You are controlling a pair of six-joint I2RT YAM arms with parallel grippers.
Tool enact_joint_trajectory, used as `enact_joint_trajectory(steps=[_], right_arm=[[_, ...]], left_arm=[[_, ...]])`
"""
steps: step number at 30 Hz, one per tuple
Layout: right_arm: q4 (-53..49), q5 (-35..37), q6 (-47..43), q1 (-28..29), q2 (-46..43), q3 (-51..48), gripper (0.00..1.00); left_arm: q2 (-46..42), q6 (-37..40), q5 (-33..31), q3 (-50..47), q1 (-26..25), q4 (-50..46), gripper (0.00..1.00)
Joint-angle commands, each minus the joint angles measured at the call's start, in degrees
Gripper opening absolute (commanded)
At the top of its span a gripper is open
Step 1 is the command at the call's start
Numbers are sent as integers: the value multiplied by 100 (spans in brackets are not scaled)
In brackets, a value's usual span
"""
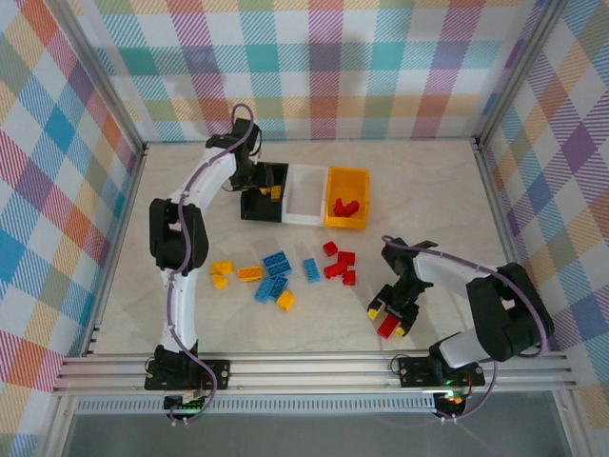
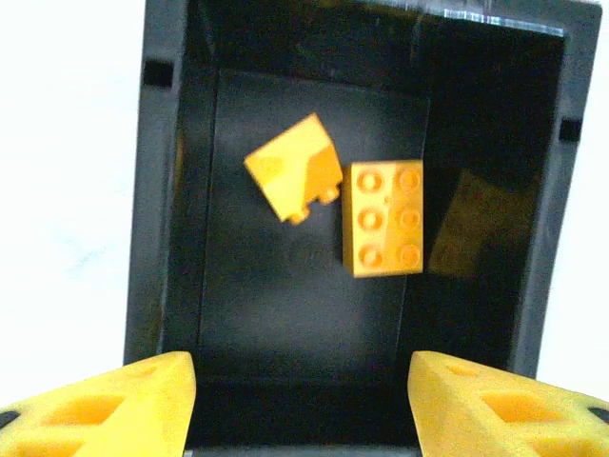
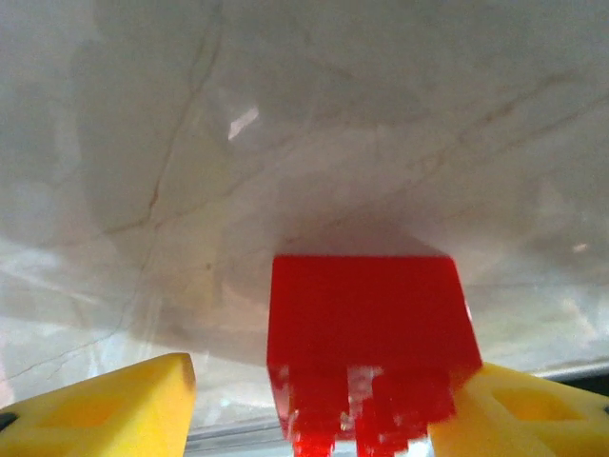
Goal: Sort the legos into containers by color
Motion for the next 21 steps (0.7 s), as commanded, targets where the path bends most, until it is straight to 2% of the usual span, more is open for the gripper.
enact_joint_trajectory(steps=[1, 6, 8, 11, 15, 19, 21], right_arm=[[194, 112, 25, 34, 219, -75, 55], [277, 318, -117, 38, 333, 194, 33], [159, 444, -242, 32, 262, 447, 28], [-234, 737, -492, -5, 156, 1156, 27], [-739, 978, -1011, -203, 406, 2677, 27], [-929, 1098, -1543, -395, 1300, 4331, 28], [-976, 903, -1737, -515, 1958, 5179, 28]], left_arm=[[-795, -97, 136, -410, -57, -175, 62], [-1727, -219, 144, -1543, -77, -6, 63], [-2103, -236, 161, -2021, -86, 43, 64], [-2689, -237, 184, -2724, -159, 69, 64], [-3269, -293, 229, -3542, -425, 92, 65], [-3575, -532, 245, -4176, -580, 166, 66], [-3702, -680, 251, -4465, -580, 202, 68]])
